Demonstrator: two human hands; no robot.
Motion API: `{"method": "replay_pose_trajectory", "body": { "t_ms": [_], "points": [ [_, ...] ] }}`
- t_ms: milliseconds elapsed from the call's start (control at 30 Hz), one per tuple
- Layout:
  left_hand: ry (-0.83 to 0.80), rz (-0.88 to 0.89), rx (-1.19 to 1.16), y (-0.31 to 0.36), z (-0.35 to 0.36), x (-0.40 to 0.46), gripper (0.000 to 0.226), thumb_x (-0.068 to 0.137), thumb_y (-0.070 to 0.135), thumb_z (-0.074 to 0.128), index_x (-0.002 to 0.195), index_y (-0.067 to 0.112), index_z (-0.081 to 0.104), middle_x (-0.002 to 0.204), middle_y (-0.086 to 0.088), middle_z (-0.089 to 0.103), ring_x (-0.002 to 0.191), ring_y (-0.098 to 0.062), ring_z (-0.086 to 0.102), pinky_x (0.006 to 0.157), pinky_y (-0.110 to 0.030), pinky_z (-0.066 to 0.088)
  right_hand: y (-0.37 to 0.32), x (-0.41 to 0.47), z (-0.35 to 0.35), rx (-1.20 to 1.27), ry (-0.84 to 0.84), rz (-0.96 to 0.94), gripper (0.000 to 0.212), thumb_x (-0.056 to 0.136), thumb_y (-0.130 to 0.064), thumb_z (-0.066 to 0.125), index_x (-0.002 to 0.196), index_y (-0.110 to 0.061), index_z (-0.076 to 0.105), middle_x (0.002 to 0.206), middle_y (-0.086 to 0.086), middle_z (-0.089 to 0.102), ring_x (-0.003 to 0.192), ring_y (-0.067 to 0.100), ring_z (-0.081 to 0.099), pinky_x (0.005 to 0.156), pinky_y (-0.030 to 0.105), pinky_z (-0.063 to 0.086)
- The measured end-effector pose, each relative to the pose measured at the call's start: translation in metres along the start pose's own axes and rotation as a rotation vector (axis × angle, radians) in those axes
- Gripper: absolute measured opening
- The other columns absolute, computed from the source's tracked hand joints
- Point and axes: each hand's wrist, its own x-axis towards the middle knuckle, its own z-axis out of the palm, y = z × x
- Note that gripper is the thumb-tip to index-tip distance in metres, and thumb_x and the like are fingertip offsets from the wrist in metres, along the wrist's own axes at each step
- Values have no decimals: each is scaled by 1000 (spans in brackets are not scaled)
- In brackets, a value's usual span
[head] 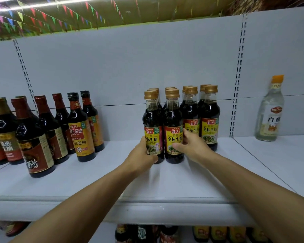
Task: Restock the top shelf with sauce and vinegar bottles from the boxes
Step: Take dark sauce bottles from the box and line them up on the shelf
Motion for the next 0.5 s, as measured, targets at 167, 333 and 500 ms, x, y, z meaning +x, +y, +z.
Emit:
{"method": "replay_pose_trajectory", "body": {
  "t_ms": [167, 333, 500],
  "points": [
    [-25, 10, -9, 7, 1, -11, 56, 90, 4, 59, 137, 26, 37, 113, 13, 51, 83, 10, 46, 74, -14, 35, -1, -9, 2, -43, 54, 21, 46, 88, -22, 72, 129, -21, 52, 120, -6, 66, 114, 14, 60, 100, 37, 48],
    [-21, 20, 2, 11, 0, -22, 57, 91, 6, 59, 140, 26, 36, 116, 10, 51, 100, -5, 45, 86, -25, 35, -12, -24, 4, -123, 108, 12, 39, 90, -24, 68, 127, -22, 54, 120, -6, 65, 113, 15, 59, 101, 40, 48],
    [-33, 38, 14, 11, -5, -41, 57, 94, 6, 54, 143, 27, 35, 112, 12, 44, 98, -2, 41, 83, -21, 35, -35, -48, 12, -151, 157, -19, 27, 91, -21, 63, 117, -21, 56, 108, -5, 67, 102, 15, 62, 89, 36, 51]
  ]
}}
